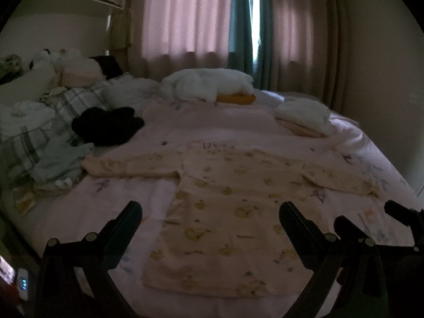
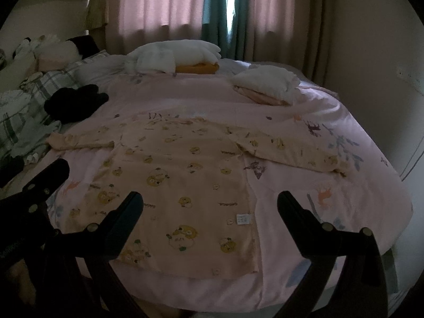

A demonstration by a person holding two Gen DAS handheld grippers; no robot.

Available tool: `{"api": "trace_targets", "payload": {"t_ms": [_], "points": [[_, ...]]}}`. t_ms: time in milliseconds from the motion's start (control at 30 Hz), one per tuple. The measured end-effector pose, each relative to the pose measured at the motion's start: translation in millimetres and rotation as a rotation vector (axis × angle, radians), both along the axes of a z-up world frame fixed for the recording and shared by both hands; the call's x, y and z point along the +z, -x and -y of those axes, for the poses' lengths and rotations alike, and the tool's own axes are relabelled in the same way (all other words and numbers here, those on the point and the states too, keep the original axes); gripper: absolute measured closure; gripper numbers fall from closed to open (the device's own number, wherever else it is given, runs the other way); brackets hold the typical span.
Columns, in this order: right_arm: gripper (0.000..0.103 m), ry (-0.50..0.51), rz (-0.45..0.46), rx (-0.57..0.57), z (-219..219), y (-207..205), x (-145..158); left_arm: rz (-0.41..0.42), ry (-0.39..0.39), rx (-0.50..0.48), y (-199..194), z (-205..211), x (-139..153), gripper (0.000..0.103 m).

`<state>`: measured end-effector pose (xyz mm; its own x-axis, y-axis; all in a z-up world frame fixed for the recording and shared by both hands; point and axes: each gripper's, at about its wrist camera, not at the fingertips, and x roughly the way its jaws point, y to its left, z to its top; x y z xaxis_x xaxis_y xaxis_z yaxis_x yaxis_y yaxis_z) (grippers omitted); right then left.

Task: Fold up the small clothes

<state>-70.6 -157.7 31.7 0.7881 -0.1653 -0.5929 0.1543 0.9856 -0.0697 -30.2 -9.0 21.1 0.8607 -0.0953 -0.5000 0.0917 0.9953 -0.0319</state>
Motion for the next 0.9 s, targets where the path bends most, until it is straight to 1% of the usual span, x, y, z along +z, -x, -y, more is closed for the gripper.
{"api": "trace_targets", "payload": {"t_ms": [600, 900], "points": [[0.003, 0.002, 0.007, 0.028, -5.5, -0.8, 1.3, 0.011, -0.016, 0.010, 1.0, 0.1, -1.0, 0.000], [0.003, 0.021, 0.014, 0.032, -5.9, -1.3, 3.1, 0.006, -0.003, -0.008, -0.3, -1.9, 0.9, 0.000]]}}
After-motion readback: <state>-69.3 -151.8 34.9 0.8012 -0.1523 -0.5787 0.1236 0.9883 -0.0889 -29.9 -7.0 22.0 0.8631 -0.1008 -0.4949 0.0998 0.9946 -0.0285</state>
